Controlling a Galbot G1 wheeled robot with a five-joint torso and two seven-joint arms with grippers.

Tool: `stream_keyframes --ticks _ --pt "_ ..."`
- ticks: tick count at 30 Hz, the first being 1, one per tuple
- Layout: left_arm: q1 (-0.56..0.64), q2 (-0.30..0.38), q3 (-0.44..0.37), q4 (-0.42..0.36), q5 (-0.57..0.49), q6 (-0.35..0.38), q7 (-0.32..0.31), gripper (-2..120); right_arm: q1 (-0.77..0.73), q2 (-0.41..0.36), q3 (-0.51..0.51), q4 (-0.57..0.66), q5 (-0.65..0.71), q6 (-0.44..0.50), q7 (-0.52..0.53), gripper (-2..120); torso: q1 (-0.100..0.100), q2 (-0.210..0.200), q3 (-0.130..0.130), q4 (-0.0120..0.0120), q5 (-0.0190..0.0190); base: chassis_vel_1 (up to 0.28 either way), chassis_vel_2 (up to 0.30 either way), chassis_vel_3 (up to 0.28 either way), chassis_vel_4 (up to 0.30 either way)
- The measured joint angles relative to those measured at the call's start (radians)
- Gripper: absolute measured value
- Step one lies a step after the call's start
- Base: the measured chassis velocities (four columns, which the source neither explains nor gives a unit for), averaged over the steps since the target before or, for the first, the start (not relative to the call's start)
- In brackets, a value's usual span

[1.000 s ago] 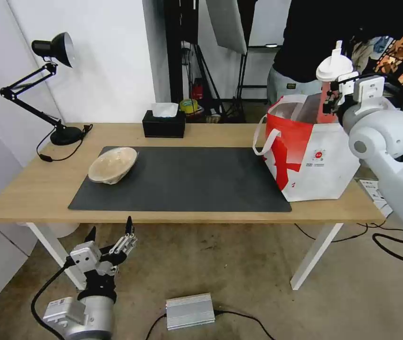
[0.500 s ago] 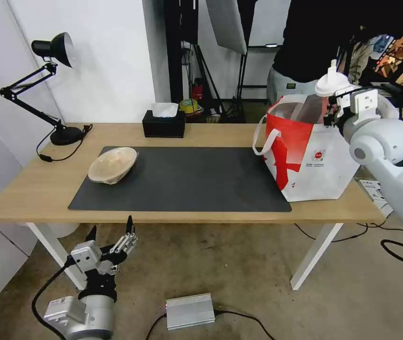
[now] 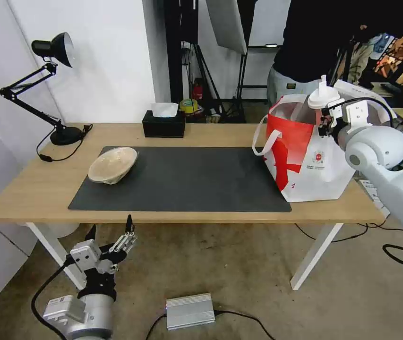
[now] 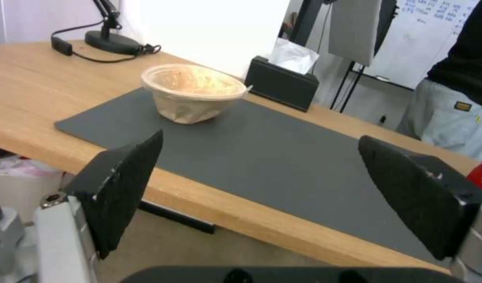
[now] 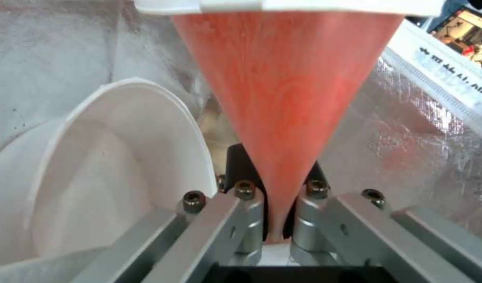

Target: Pick up the trash from the table and place it into the takeout bag.

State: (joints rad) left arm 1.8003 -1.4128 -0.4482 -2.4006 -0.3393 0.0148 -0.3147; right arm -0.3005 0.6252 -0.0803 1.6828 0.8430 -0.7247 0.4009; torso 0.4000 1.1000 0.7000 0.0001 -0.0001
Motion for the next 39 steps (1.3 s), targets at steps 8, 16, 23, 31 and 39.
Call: stream_keyframes --ticks 8,16,23,31,39 --pt "0.001 0.002 -0.003 -0.002 -0.003 0.000 -0.001 100 -0.002 -0.019 0.003 0.012 -0.061 0.000 -0.073 23 0.000 0.000 0.000 0.0000 0.0000 0.000 0.000 0.000 0.000" --pt "0.008 -0.005 -0.003 -0.010 -0.001 0.000 -0.001 100 0.005 -0.040 0.006 0.028 -0.134 0.001 -0.140 54 0.000 0.000 0.000 0.0000 0.0000 0.000 0.000 0.000 0.000" --pt "0.018 -0.008 -0.003 -0.018 0.005 0.000 -0.001 100 0.000 -0.045 0.013 0.034 -0.134 0.001 -0.139 76 0.000 0.000 0.000 -0.0001 0.0000 0.000 0.000 0.000 0.000" --pt "0.022 -0.008 -0.006 -0.021 0.007 0.000 -0.001 100 -0.009 -0.048 0.027 0.039 -0.133 0.002 -0.138 99 0.000 0.000 0.000 -0.0001 0.0001 0.000 0.000 0.000 0.000" --pt "0.020 -0.006 -0.007 -0.021 0.008 0.000 -0.001 100 -0.013 -0.039 0.039 0.053 -0.130 0.002 -0.121 100 0.000 0.000 0.000 -0.0002 0.0001 0.000 0.000 0.000 0.000"
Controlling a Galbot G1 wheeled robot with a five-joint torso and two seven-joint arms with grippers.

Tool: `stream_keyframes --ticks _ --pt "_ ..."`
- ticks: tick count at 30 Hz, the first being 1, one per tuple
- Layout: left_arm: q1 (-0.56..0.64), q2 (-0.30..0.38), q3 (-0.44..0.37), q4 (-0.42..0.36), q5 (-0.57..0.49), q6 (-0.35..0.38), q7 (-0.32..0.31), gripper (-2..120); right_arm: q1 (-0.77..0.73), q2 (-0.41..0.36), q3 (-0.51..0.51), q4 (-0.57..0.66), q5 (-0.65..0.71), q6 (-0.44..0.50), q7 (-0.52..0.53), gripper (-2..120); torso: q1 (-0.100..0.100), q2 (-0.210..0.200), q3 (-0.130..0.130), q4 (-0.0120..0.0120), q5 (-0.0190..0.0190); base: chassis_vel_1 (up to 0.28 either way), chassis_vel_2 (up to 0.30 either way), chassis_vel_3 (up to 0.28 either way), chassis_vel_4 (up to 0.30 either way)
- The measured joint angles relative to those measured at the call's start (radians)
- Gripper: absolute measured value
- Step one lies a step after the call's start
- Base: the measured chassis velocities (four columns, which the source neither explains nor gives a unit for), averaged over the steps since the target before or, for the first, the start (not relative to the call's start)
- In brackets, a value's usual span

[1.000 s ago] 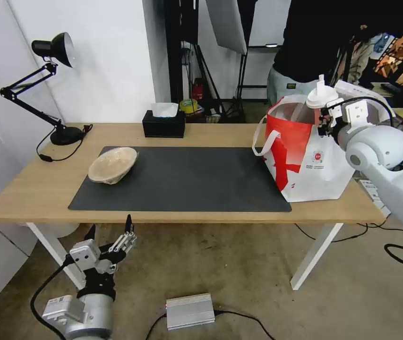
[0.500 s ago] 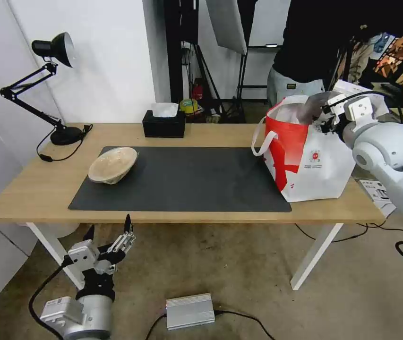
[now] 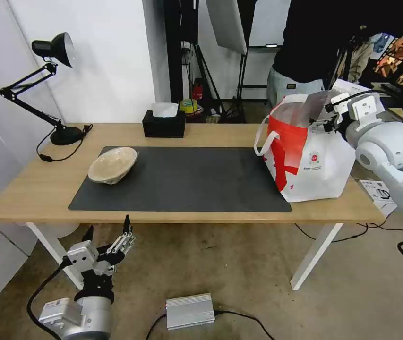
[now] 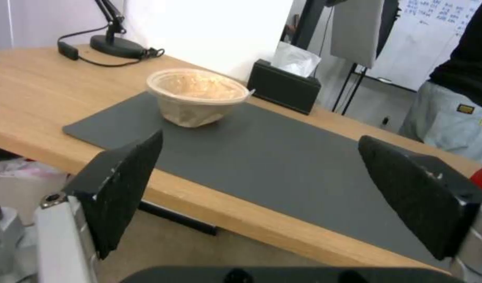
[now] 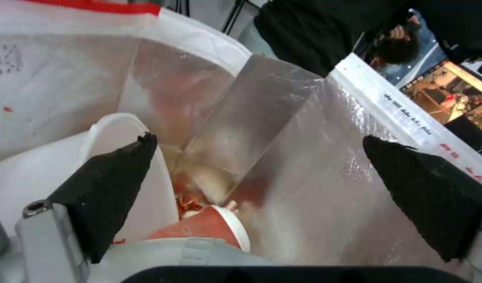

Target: Pick up the trash from the table and place it into the takeout bag.

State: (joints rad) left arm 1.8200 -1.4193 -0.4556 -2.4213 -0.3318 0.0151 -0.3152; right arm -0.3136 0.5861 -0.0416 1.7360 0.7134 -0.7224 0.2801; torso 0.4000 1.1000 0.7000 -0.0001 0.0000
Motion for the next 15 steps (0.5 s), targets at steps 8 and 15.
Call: stream_keyframes --ticks 8,15 --pt "-0.003 0.001 -0.003 0.003 -0.001 0.000 0.000 100 0.003 0.042 0.032 0.066 0.152 0.042 0.196 100 0.000 0.000 0.000 0.0003 -0.0002 0.000 0.000 0.000 0.000" --pt "-0.005 -0.003 -0.005 0.009 -0.002 -0.001 -0.001 100 -0.051 0.068 0.054 0.143 0.206 0.212 0.304 100 0.000 0.000 0.000 0.0003 -0.0002 0.000 0.000 0.000 0.000"
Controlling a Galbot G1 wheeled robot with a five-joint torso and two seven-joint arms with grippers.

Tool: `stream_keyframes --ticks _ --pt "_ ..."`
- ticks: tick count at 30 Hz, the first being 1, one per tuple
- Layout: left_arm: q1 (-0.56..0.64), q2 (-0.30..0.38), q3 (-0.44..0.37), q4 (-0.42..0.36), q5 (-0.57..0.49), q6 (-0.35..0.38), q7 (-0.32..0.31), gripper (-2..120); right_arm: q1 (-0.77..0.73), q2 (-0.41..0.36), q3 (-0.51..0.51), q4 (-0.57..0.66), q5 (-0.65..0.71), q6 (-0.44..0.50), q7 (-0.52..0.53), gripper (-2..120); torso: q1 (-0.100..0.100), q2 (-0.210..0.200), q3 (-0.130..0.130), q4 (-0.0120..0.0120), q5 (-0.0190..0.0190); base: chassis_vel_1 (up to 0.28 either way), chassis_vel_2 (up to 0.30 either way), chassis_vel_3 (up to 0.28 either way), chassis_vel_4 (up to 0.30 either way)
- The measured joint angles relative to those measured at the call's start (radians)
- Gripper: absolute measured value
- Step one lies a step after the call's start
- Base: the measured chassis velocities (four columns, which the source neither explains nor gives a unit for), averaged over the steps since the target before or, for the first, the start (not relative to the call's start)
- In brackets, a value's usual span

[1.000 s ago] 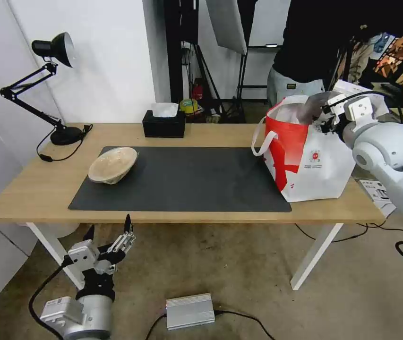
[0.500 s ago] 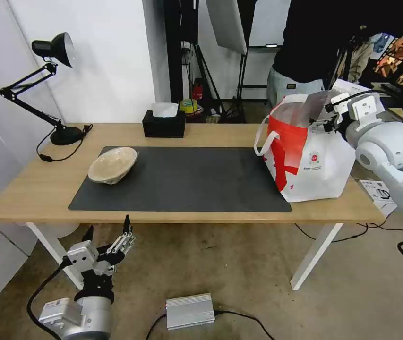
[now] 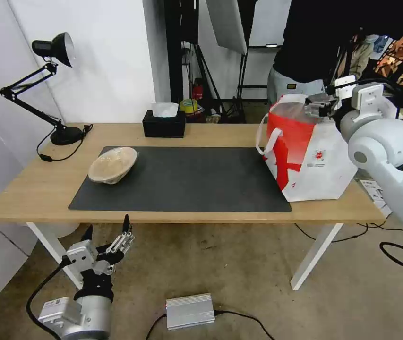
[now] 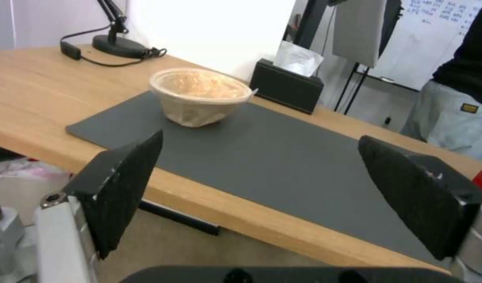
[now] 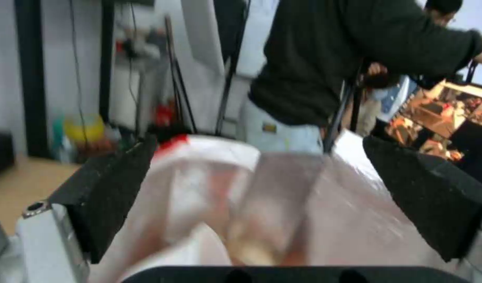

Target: Pick up the trash from the table and place it into the takeout bag.

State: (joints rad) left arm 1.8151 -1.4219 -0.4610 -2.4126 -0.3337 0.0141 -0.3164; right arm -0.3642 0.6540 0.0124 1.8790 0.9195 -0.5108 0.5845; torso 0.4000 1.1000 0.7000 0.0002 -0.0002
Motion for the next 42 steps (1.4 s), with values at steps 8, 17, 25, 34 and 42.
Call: stream_keyframes --ticks 8,17,25,34,42 --pt "0.000 -0.006 0.001 0.002 0.000 -0.003 -0.001 100 -0.066 0.030 0.018 0.056 -0.008 0.190 0.039 100 0.000 0.000 0.000 -0.0001 0.0001 0.000 0.000 0.000 0.000" --pt "0.008 -0.008 -0.002 -0.006 0.000 -0.003 -0.002 100 -0.192 0.073 0.052 0.132 -0.039 0.425 0.014 100 0.000 0.000 0.000 -0.0001 0.0001 0.000 0.000 0.000 0.000" --pt "0.015 -0.009 -0.014 -0.016 0.001 -0.005 -0.002 100 -0.372 0.124 0.103 0.233 -0.126 0.579 -0.008 100 0.000 0.000 0.000 -0.0003 0.0002 0.000 0.000 0.000 0.000" --pt "0.032 -0.025 -0.033 -0.033 0.007 -0.012 -0.003 100 -0.451 0.166 0.078 0.323 -0.191 0.628 -0.002 100 0.000 0.000 0.000 0.0000 0.0000 0.000 0.000 0.000 0.000" --pt "0.034 -0.035 -0.032 -0.033 0.014 -0.013 -0.003 100 -0.549 0.186 0.082 0.374 -0.263 0.629 0.006 100 0.000 0.000 0.000 -0.0002 0.0001 0.000 0.000 0.000 0.000"
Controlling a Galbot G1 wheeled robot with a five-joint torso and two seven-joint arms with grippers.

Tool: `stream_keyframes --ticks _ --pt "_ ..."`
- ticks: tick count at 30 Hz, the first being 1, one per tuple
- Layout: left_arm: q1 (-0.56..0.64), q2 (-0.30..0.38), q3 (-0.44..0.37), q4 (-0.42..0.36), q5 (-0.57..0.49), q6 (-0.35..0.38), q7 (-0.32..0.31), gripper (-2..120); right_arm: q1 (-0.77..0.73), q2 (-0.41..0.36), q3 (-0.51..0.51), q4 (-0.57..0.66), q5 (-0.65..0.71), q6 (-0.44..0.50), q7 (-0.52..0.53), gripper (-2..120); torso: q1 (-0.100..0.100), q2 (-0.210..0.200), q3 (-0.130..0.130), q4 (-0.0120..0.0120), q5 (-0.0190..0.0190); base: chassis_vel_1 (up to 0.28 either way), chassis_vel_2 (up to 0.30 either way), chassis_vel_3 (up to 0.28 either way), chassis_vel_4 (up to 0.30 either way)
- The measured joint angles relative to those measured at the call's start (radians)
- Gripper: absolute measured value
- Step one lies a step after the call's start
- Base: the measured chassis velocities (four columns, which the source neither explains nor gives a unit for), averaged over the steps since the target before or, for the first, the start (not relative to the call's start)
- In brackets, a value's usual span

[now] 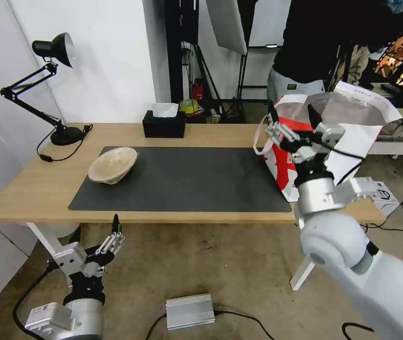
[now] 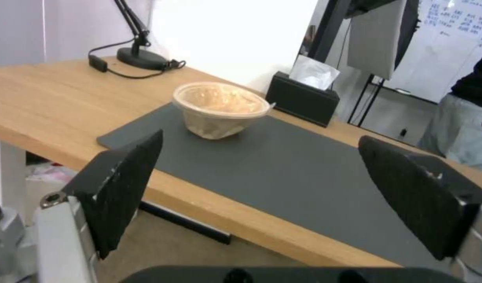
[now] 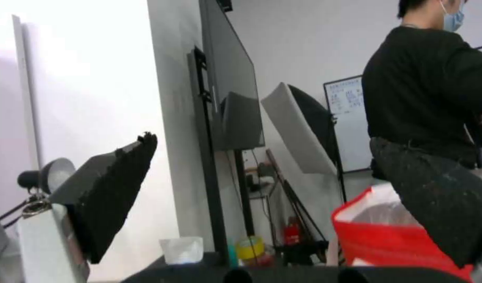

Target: Pick up the trash from the table and place it into the takeout bag.

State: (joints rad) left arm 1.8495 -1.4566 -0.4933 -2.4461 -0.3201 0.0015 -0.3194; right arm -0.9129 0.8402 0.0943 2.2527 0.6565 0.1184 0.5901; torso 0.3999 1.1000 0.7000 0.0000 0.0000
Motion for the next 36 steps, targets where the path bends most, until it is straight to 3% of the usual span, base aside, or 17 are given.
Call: stream_keyframes --ticks 8,16,30,36 --pt "-0.001 -0.014 0.003 0.004 0.008 -0.001 0.000 100 -0.134 0.026 0.006 0.041 -0.107 0.000 0.005 100 0.000 0.000 0.000 0.0000 0.0000 0.000 0.000 0.000 0.000" --pt "0.002 -0.016 0.005 0.004 0.010 -0.003 0.000 100 -0.372 0.064 0.001 0.065 -0.275 -0.010 0.010 100 0.000 0.000 0.000 -0.0001 -0.0001 0.000 0.000 0.000 0.000" --pt "0.009 -0.011 0.007 0.000 0.009 -0.007 0.001 100 -0.529 0.080 -0.011 0.072 -0.408 -0.024 0.032 100 0.000 0.000 0.000 0.0000 -0.0001 0.000 0.000 0.000 0.000" --pt "0.010 -0.012 0.008 -0.001 0.010 -0.009 0.001 100 -0.598 0.104 -0.027 0.070 -0.444 -0.051 0.098 100 0.000 0.000 0.000 0.0000 -0.0001 0.000 0.000 0.000 0.000"
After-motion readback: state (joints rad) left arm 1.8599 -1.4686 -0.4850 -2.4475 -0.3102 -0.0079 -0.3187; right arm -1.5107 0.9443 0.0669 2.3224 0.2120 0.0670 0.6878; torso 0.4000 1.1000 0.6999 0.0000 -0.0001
